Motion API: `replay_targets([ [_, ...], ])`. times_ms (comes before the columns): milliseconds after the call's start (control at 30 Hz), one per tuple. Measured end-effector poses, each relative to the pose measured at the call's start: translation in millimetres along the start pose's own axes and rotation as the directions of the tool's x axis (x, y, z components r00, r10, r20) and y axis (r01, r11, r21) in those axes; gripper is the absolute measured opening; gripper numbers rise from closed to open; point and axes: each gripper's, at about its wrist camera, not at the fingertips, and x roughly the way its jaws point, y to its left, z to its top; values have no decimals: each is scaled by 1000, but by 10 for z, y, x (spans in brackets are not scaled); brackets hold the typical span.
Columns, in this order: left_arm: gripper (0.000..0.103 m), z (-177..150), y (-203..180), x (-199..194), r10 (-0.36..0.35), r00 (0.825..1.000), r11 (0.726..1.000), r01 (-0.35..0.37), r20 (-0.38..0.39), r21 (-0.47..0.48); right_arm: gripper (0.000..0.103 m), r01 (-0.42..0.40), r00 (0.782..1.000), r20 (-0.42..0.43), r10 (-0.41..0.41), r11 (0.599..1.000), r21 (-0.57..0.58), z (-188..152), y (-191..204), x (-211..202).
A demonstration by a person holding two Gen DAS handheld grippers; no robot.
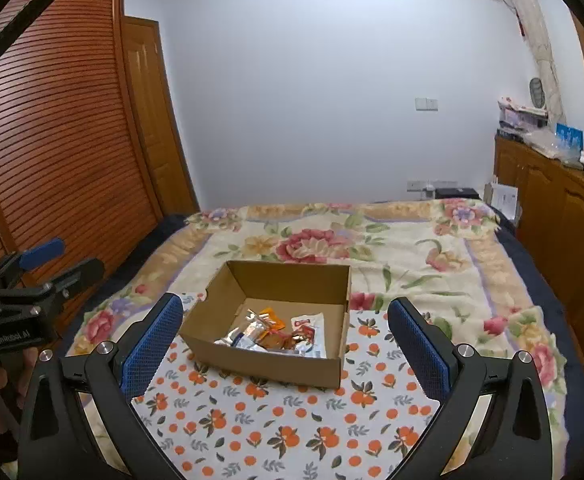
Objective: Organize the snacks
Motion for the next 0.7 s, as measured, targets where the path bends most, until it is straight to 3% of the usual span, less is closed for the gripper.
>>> replay_targets([
  [433,103,-763,-118,-596,-14,1000,1000,14,-21,-21,103,6,997,76,-6,1000,1,-451,182,-652],
  [700,103,-1235,-84,-766,39,999,999,-39,-30,-3,103,38,998,54,-38,999,-1,-844,186,-783],
])
